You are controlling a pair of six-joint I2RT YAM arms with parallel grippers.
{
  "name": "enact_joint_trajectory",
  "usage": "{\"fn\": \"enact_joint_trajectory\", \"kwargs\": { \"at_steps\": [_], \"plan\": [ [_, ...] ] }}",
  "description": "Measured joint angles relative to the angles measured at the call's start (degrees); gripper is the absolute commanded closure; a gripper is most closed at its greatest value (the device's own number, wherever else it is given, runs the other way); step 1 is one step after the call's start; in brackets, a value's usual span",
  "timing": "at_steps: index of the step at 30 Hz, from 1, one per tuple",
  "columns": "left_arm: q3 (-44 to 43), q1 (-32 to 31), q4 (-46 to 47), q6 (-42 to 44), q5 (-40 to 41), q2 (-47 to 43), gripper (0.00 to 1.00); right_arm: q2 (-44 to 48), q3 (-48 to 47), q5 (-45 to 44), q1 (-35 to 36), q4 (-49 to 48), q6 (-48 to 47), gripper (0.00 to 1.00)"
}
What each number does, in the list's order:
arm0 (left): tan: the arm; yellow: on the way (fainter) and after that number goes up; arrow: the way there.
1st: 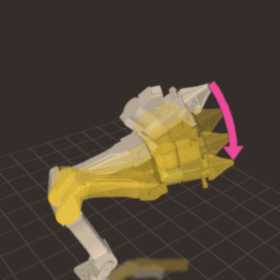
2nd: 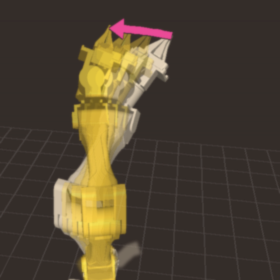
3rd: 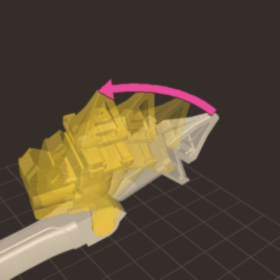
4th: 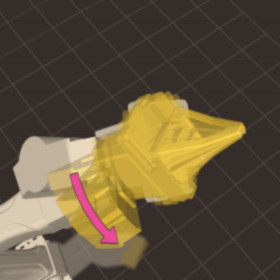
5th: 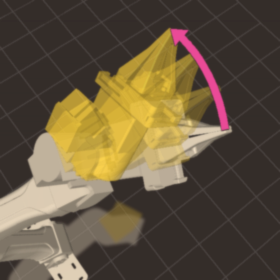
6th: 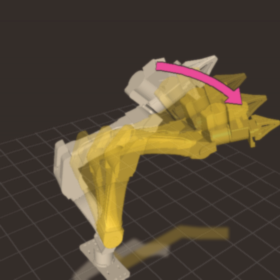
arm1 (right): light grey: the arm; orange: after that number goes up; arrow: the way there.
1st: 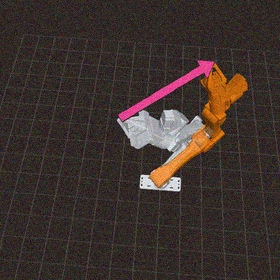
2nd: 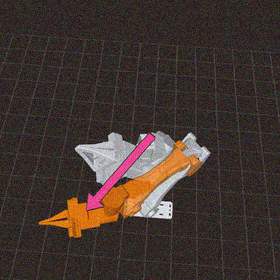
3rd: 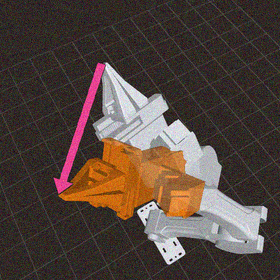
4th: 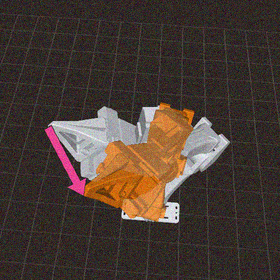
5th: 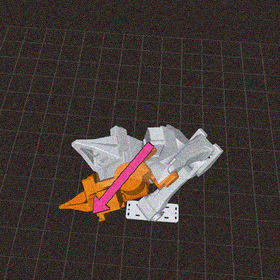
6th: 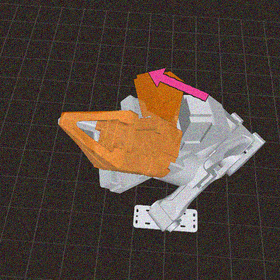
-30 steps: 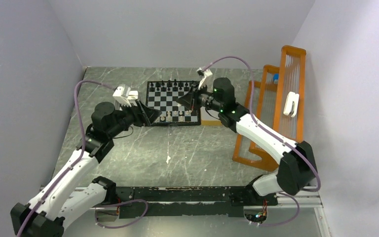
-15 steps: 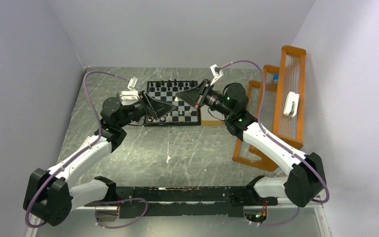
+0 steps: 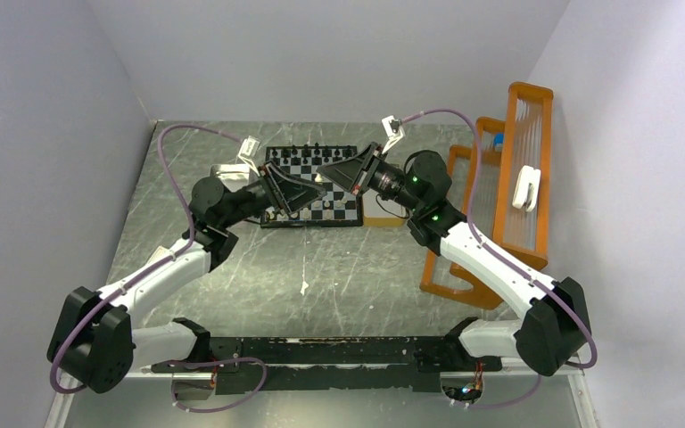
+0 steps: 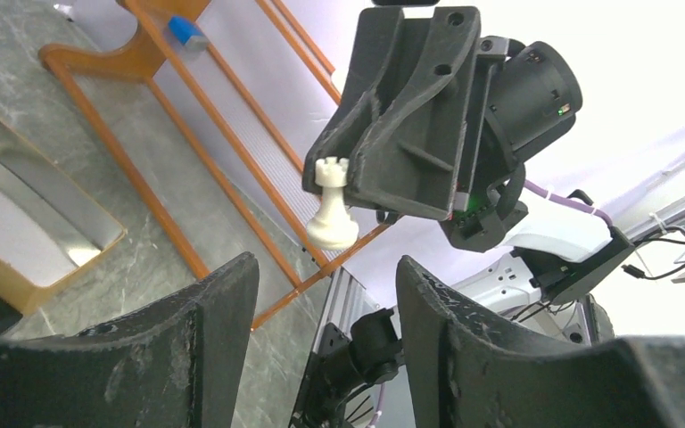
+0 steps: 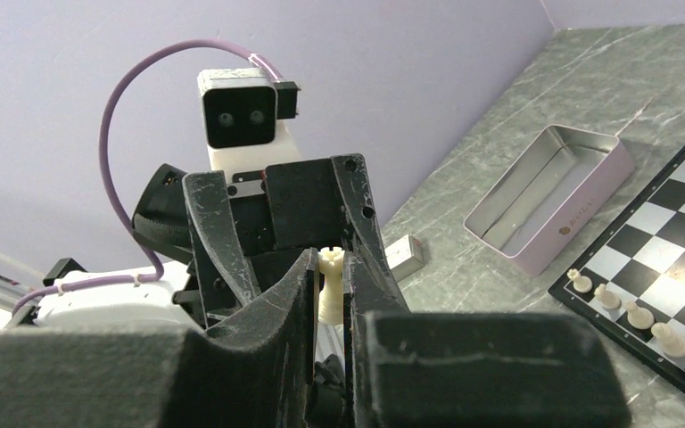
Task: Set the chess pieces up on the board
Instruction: Place the chess piece on the chessboard.
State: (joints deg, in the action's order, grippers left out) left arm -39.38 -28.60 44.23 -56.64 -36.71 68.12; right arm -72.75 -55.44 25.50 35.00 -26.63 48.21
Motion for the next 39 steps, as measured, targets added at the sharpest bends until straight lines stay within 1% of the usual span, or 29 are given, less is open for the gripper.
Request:
{"fn": "enact_joint_trajectory", "kwargs": {
  "at_steps": [4,12,14,17,21,23,26,28,32,35,39],
  "plan": [
    [-0.33,-0.13,1.73,-0.59,0.02,0.04,0.45,0.33,0.04,-0.02,0.09,0.02,0.02,0.92],
    [-1.53,-0.13,3.41,-1.25,0.00,1.38,0.63,0.85,0.35,0.09,0.48,-0.02,0.46,0.92],
    [-1.84,-0.13,3.91,-1.25,-0.02,1.60,0.68,0.85,0.46,0.09,0.48,0.00,0.46,0.92],
    [-2.10,-0.13,4.11,-1.22,-0.02,1.66,0.79,0.98,0.72,0.07,0.59,-0.09,0.55,0.92],
    [-2.14,-0.17,4.39,-1.01,-0.52,1.79,0.88,1.55,0.94,-0.02,0.66,0.31,0.39,0.91],
    [-2.16,-0.22,4.35,-0.63,-0.72,1.79,0.90,1.66,0.94,0.02,0.66,0.52,0.13,0.90],
    [-2.38,-0.22,3.28,1.05,-1.38,1.79,0.92,1.92,0.94,0.09,0.63,1.64,-0.70,0.82],
    [-3.17,-0.22,1.31,3.21,-2.32,1.79,0.94,2.12,0.92,0.52,0.61,2.34,-1.46,0.77],
    [-5.92,-0.31,-6.08,10.27,-4.07,1.57,0.95,2.23,-0.28,2.67,0.33,6.25,-4.15,0.68],
    [-8.04,-0.39,-12.81,16.44,-4.81,0.79,0.94,2.23,-2.49,4.57,-0.11,10.84,-6.73,0.64],
    [-9.33,-0.39,-19.71,23.67,-5.33,-0.90,0.93,2.23,-6.71,6.80,-0.87,18.49,-11.34,0.65]
  ]
}}
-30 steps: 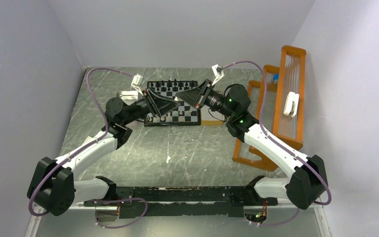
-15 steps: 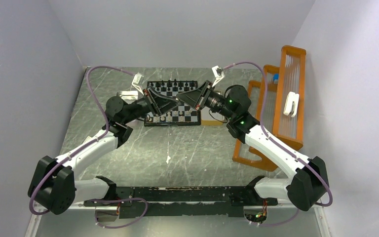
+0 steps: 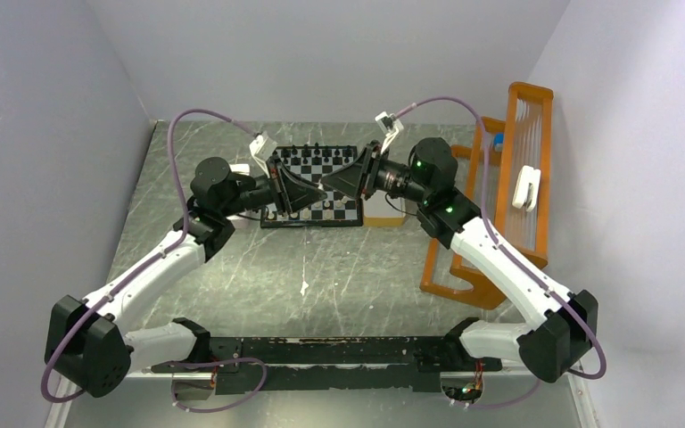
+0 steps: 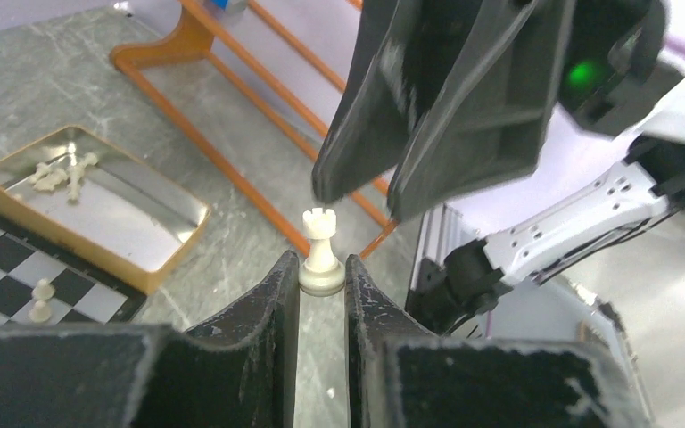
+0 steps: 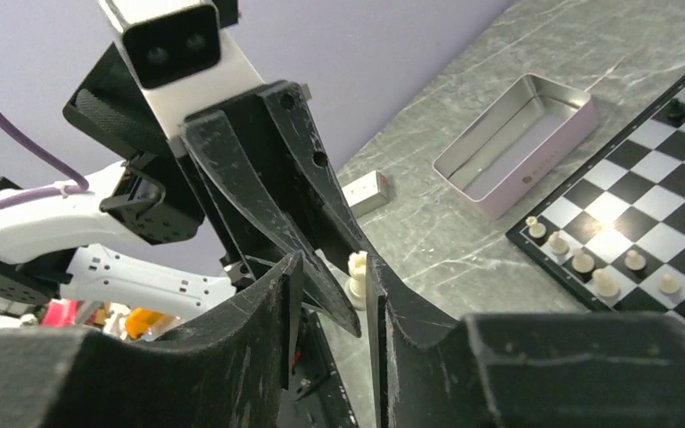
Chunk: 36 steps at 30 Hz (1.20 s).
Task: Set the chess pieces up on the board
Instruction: Place the chess piece on the chessboard.
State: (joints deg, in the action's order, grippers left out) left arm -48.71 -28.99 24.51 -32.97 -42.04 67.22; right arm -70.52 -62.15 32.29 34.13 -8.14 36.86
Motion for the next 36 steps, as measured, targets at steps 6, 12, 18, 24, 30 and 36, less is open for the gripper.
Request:
{"fn": "enact_joint_trajectory", "kwargs": {
  "at_steps": [6,12,18,24,30,36],
  "plan": [
    [-0.11,0.00,-8.09,7.87,-1.09,-0.50,0.94,-0.96,-7.54,2.69,-1.57,10.14,-6.45,0.70],
    [-0.37,0.00,-12.02,12.15,-1.53,-0.26,0.94,-3.54,-9.84,4.70,-1.62,16.61,-9.84,0.67],
    [-0.42,0.00,-13.88,14.14,-1.79,0.09,0.95,-8.20,-11.15,6.84,-1.66,21.79,-11.80,0.67],
    [-0.63,0.00,-14.86,15.13,-1.81,0.31,0.95,-9.51,-11.23,8.83,-1.66,23.23,-12.50,0.68],
    [-0.66,0.00,-14.97,15.45,-1.88,0.35,0.95,-10.36,-11.26,10.40,-1.66,23.30,-12.83,0.73],
    [-0.66,0.00,-14.99,15.74,-2.10,0.46,0.95,-10.86,-11.21,11.04,-1.66,22.93,-12.66,0.81]
  ]
}}
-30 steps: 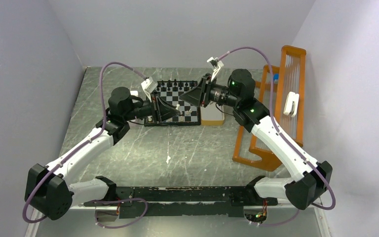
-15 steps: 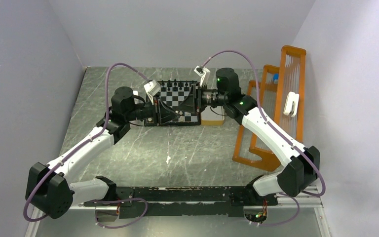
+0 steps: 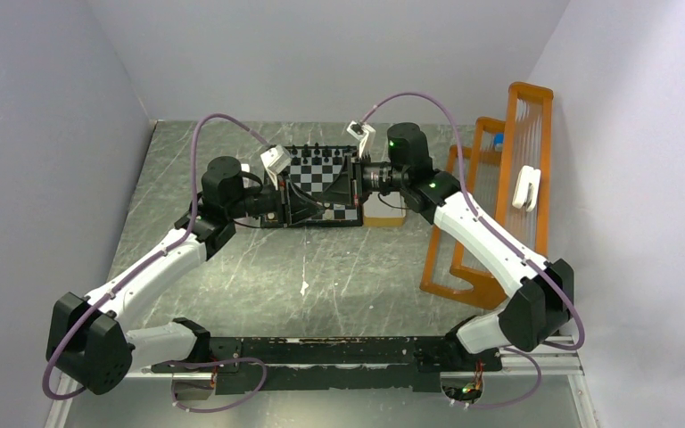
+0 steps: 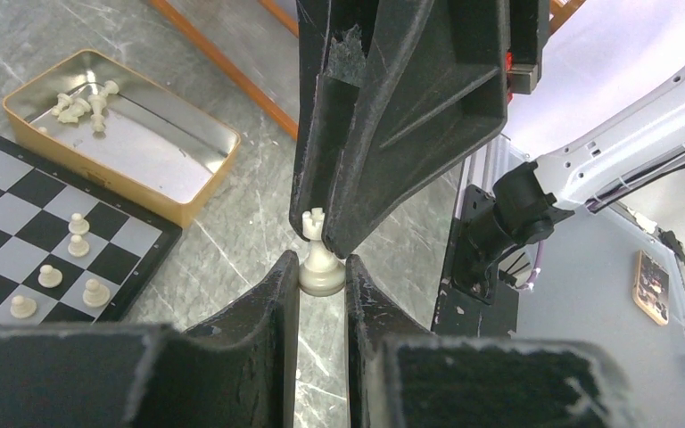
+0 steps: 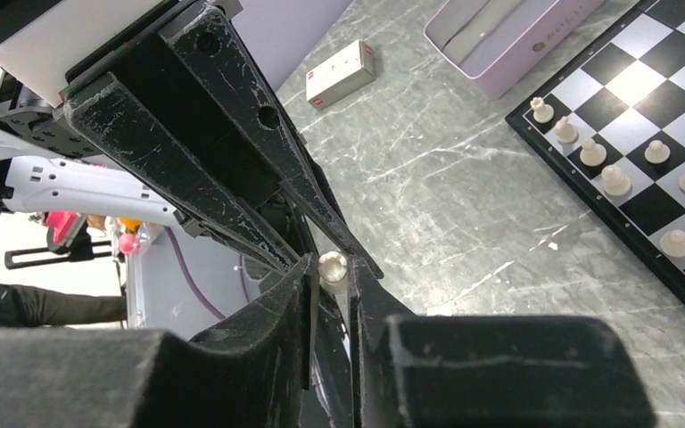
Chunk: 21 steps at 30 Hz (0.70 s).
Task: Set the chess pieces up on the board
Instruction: Place the chess piece on the chessboard.
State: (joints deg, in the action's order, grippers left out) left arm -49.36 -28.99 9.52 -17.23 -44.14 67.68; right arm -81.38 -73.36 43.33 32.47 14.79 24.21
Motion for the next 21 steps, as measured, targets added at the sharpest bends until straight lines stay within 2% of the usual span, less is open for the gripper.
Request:
{"fn": "enact_joint_trajectory", "kwargs": {
  "at_steps": [3,6,10,14,21],
  "plan": [
    [-0.09,0.00,-0.28,0.17,-0.02,0.00,0.93,0.00,0.66,0.22,0.00,-1.16,0.39,0.88],
    [-0.09,0.00,-0.96,0.57,-0.02,0.00,0.88,-0.07,1.38,0.76,0.00,-1.88,0.66,0.90],
    [-0.50,0.00,-2.71,1.18,0.50,0.00,0.58,-0.09,1.97,0.70,0.02,-2.45,0.48,0.90],
    [-0.83,0.00,-4.00,1.46,2.38,-0.17,0.44,0.31,2.82,-1.57,0.20,-2.97,-0.61,0.90],
    [-1.62,0.00,-11.23,2.49,7.48,-1.27,0.20,3.82,9.09,-11.74,0.26,-5.62,-4.24,0.90]
  ]
}}
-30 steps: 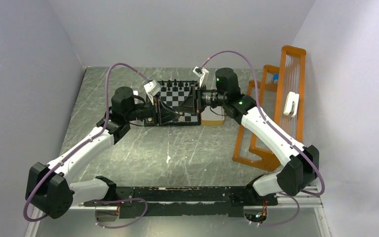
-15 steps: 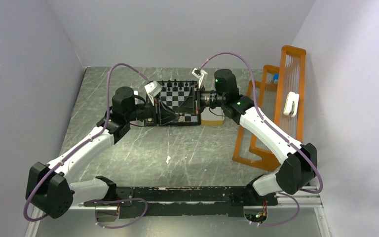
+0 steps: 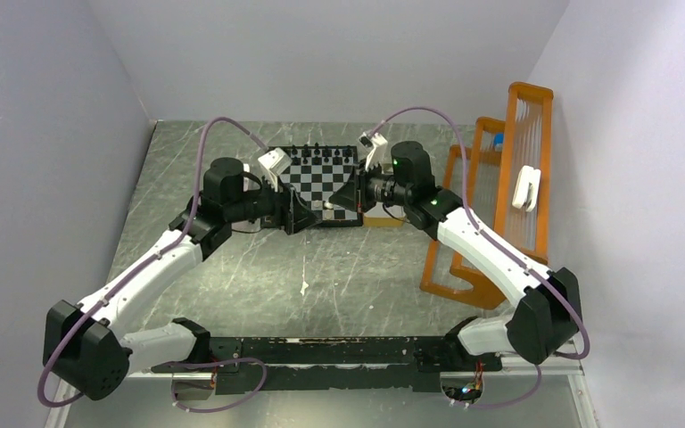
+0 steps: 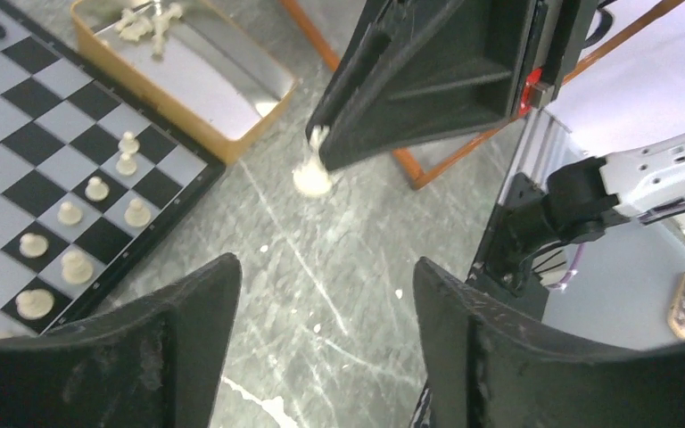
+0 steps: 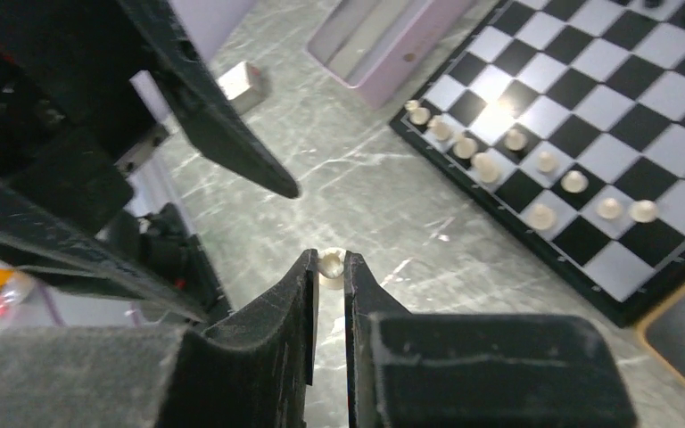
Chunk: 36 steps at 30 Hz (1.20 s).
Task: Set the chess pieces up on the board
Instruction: Place the chess piece on the chessboard.
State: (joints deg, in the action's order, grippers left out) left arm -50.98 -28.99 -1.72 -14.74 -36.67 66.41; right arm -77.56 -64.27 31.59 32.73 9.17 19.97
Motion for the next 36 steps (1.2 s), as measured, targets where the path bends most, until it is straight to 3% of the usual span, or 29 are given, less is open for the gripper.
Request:
{"fn": "enact_joint_trajectory", "kwargs": {
  "at_steps": [2,3,8,14,24,36],
  "plan": [
    [0.00,0.00,-2.16,0.48,1.36,-0.74,0.04,0.63,1.81,-3.08,0.00,-1.70,-1.31,0.90],
    [0.00,0.00,-3.19,0.87,2.12,-1.18,0.03,0.81,2.80,-4.52,0.00,-2.86,-2.08,0.90],
    [-0.04,0.00,-8.52,3.21,6.38,-4.07,0.03,0.00,7.89,-11.19,0.02,-8.48,-6.29,0.91],
    [-0.17,0.00,-14.93,6.21,16.35,-9.25,0.03,-7.61,11.74,-20.39,1.77,-14.91,-12.28,0.91],
    [2.27,0.00,-15.80,7.30,33.57,-23.17,0.03,-16.81,13.27,-35.15,5.95,-20.26,-17.51,0.91],
    [2.95,0.00,-15.93,7.89,40.22,-26.67,0.03,-22.84,13.14,-45.35,6.40,-23.06,-18.58,0.88]
  ]
}}
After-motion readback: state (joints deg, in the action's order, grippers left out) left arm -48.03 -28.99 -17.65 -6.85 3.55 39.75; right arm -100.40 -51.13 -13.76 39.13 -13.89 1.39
